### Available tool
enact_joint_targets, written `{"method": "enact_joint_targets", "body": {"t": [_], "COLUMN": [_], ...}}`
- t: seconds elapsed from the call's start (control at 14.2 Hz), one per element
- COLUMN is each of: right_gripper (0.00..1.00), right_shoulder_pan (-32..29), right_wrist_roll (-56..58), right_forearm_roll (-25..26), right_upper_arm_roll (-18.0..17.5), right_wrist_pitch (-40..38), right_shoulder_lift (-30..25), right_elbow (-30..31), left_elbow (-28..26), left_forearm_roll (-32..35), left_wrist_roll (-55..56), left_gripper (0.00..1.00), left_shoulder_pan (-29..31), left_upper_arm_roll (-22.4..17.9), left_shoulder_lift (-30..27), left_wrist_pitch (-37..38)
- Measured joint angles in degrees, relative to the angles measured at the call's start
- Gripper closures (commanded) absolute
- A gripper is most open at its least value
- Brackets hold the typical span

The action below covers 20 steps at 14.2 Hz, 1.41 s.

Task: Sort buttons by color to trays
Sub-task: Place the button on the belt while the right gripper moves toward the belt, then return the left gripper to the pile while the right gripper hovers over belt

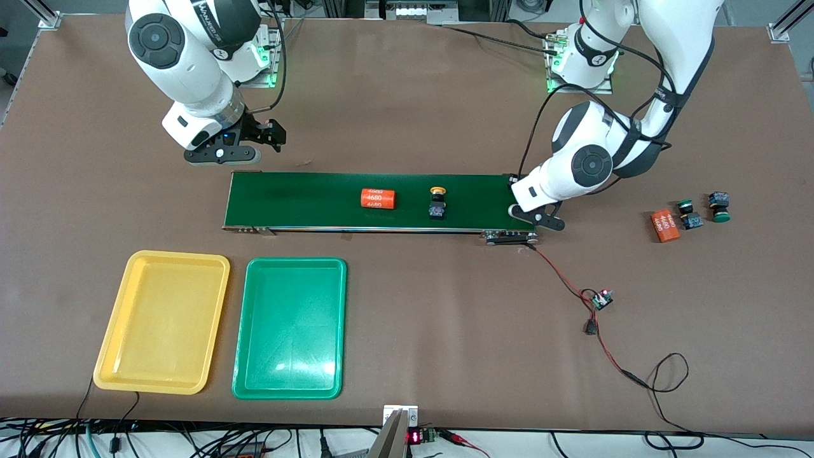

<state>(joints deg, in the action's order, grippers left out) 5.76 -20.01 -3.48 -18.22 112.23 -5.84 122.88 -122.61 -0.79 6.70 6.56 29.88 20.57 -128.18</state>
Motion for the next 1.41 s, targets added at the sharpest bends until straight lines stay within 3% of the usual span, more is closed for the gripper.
{"method": "enact_joint_targets", "body": {"t": [0.07,0.14,0.56,0.78,1.06,1.41], "right_gripper": [0.0,0.0,0.0,0.0,0.0,0.0], "right_shoulder_pan": [0.0,0.0,0.1,0.1,0.2,0.9], "right_wrist_roll": [0.0,0.0,0.0,0.0,0.0,-0.1], "right_forearm_roll": [0.0,0.0,0.0,0.0,0.0,0.0], "right_upper_arm_roll": [0.0,0.0,0.0,0.0,0.0,-0.6], "right_wrist_pitch": [0.0,0.0,0.0,0.0,0.1,3.3], "right_shoulder_lift": [0.0,0.0,0.0,0.0,0.0,0.1], "right_elbow": [0.0,0.0,0.0,0.0,0.0,0.0], "left_elbow": [0.0,0.0,1.4,4.8,7.1,7.1], "left_forearm_roll": [0.0,0.0,0.0,0.0,0.0,3.0], "left_wrist_roll": [0.6,1.1,1.8,2.3,2.0,0.8], "left_gripper": [0.43,0.0,0.0,0.0,0.0,0.0], "left_shoulder_pan": [-0.2,-0.5,-0.8,0.8,12.9,28.5], "left_upper_arm_roll": [0.0,0.0,0.0,-0.3,-1.3,-3.7], "left_shoulder_lift": [0.3,0.3,-1.3,-5.2,-6.7,0.0], "left_wrist_pitch": [-0.4,-0.6,-0.2,6.6,10.0,9.4]}}
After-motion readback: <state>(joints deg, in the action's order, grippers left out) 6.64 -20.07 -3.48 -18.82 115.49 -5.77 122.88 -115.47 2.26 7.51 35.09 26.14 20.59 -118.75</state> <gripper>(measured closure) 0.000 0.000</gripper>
